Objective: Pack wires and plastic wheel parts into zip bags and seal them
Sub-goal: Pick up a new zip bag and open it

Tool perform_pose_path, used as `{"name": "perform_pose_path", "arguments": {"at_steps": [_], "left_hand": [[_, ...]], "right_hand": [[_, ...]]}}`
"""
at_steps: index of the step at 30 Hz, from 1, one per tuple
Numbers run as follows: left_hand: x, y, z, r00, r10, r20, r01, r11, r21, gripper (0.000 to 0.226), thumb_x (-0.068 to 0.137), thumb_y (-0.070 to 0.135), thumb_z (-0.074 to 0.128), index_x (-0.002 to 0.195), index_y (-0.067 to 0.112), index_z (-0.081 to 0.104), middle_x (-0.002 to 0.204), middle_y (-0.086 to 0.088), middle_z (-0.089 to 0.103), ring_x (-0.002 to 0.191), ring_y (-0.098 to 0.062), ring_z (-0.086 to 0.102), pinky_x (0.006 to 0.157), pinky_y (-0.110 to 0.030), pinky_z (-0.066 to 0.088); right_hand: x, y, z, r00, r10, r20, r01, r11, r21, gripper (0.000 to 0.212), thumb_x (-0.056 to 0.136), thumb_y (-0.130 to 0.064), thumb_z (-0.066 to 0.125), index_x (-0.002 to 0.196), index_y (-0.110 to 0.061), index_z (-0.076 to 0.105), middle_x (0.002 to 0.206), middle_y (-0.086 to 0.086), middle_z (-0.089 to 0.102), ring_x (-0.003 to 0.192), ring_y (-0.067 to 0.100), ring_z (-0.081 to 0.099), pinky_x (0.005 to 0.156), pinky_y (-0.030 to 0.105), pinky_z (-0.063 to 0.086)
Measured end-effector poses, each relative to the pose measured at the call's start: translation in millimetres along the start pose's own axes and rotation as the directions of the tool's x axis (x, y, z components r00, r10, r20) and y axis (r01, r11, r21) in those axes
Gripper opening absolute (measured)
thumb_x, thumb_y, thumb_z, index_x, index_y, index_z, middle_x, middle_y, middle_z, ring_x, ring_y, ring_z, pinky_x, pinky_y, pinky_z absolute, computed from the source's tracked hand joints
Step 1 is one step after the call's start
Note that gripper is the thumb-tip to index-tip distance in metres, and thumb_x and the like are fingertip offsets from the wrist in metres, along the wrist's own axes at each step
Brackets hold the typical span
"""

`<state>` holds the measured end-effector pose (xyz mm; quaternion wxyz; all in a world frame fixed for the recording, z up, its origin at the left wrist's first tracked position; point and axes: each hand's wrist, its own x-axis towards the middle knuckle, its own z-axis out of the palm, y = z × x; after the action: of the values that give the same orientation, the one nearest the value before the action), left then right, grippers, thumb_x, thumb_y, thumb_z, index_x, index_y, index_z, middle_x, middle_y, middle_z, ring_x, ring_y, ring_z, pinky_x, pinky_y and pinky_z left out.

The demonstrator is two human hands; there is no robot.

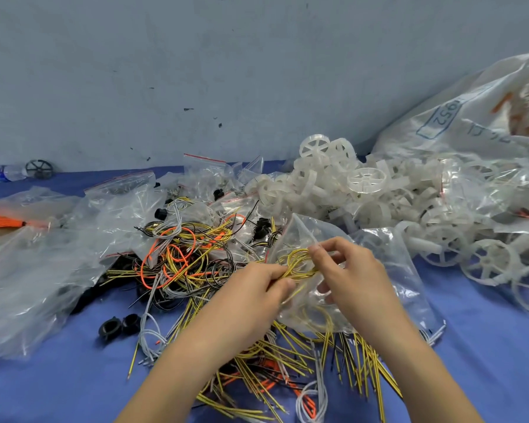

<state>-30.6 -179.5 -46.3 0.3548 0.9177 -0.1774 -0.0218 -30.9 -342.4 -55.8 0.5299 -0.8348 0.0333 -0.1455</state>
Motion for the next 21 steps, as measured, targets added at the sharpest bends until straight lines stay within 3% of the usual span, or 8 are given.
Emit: {"name": "perform_pose_path", "arguments": {"at_steps": [3, 6, 8, 10, 12, 15, 19, 21], "left_hand": [[-1, -4, -6, 0.996, 0.034, -0.08, -0.023, 0.99, 0.14, 0.02, 0.099, 0.031, 0.05, 0.099, 0.02, 0.067, 0.079, 0.013, 0.068, 0.066, 0.01, 0.058, 0.069, -0.028, 0.05], [-2, -6, -14, 0.972, 0.111, -0.208, -0.034, 0.938, 0.344, 0.02, 0.099, 0.029, 0.049, 0.105, 0.023, 0.067, 0.091, 0.005, 0.071, 0.084, -0.011, 0.064, 0.076, -0.037, 0.053], [-1, -5, -16, 0.96, 0.148, -0.237, -0.028, 0.895, 0.445, 0.02, 0.099, 0.024, 0.048, 0.109, 0.027, 0.066, 0.094, 0.007, 0.07, 0.093, -0.015, 0.063, 0.076, -0.038, 0.053], [-2, -3, -16, 0.949, 0.194, -0.25, -0.01, 0.807, 0.59, 0.024, 0.098, 0.019, 0.051, 0.115, 0.034, 0.061, 0.098, 0.011, 0.066, 0.098, -0.014, 0.057, 0.067, -0.032, 0.049], [-5, 1, -16, 0.941, 0.202, -0.271, 0.04, 0.731, 0.682, 0.026, 0.096, 0.02, 0.056, 0.115, 0.038, 0.057, 0.096, 0.013, 0.062, 0.095, -0.013, 0.051, 0.053, -0.025, 0.032], [-9, 5, -19, 0.942, 0.165, -0.291, 0.107, 0.676, 0.729, 0.025, 0.094, 0.022, 0.059, 0.112, 0.038, 0.058, 0.09, 0.013, 0.06, 0.082, -0.011, 0.039, 0.047, -0.023, 0.019], [-11, 8, -28, 0.941, 0.152, -0.304, 0.109, 0.711, 0.694, 0.027, 0.097, 0.02, 0.053, 0.116, 0.038, 0.055, 0.091, 0.014, 0.057, 0.094, -0.011, 0.048, 0.054, -0.024, 0.034], [-13, 12, -29, 0.948, 0.135, -0.288, 0.108, 0.715, 0.69, 0.023, 0.097, 0.02, 0.051, 0.113, 0.037, 0.054, 0.086, 0.012, 0.05, 0.099, -0.012, 0.05, 0.053, -0.026, 0.033]], "right_hand": [[-2, -2, -4, 0.997, -0.065, -0.03, 0.061, 0.988, -0.142, 0.017, 0.096, -0.042, 0.058, 0.09, -0.032, 0.071, 0.077, -0.011, 0.065, 0.074, 0.014, 0.066, 0.072, 0.041, 0.055], [-6, -7, -4, 0.978, -0.203, -0.051, 0.174, 0.924, -0.341, 0.021, 0.099, -0.039, 0.053, 0.102, -0.03, 0.073, 0.087, -0.011, 0.061, 0.081, 0.012, 0.06, 0.073, 0.037, 0.049], [-7, -14, -4, 0.963, -0.261, -0.061, 0.216, 0.892, -0.397, 0.025, 0.1, -0.037, 0.05, 0.105, -0.028, 0.072, 0.086, -0.007, 0.058, 0.081, 0.015, 0.057, 0.071, 0.038, 0.047], [-7, -21, -4, 0.96, -0.278, -0.019, 0.24, 0.859, -0.453, 0.027, 0.102, -0.038, 0.047, 0.107, -0.027, 0.071, 0.084, -0.006, 0.052, 0.08, 0.018, 0.055, 0.068, 0.036, 0.043], [-7, -26, -4, 0.966, -0.248, 0.072, 0.249, 0.82, -0.515, 0.03, 0.103, -0.04, 0.041, 0.105, -0.027, 0.068, 0.083, -0.007, 0.046, 0.081, 0.021, 0.054, 0.067, 0.036, 0.042], [-7, -30, -9, 0.973, -0.19, 0.132, 0.231, 0.779, -0.583, 0.034, 0.104, -0.04, 0.032, 0.105, -0.026, 0.063, 0.091, -0.006, 0.046, 0.085, 0.022, 0.055, 0.073, 0.038, 0.045], [-4, -34, -13, 0.966, -0.249, 0.077, 0.243, 0.753, -0.612, 0.034, 0.106, -0.036, 0.03, 0.112, -0.022, 0.06, 0.093, -0.002, 0.05, 0.085, 0.028, 0.056, 0.068, 0.038, 0.041], [-6, -35, -10, 0.952, -0.286, 0.105, 0.287, 0.729, -0.621, 0.026, 0.106, -0.028, 0.034, 0.12, -0.024, 0.056, 0.091, -0.002, 0.047, 0.083, 0.029, 0.057, 0.068, 0.04, 0.045]]}}
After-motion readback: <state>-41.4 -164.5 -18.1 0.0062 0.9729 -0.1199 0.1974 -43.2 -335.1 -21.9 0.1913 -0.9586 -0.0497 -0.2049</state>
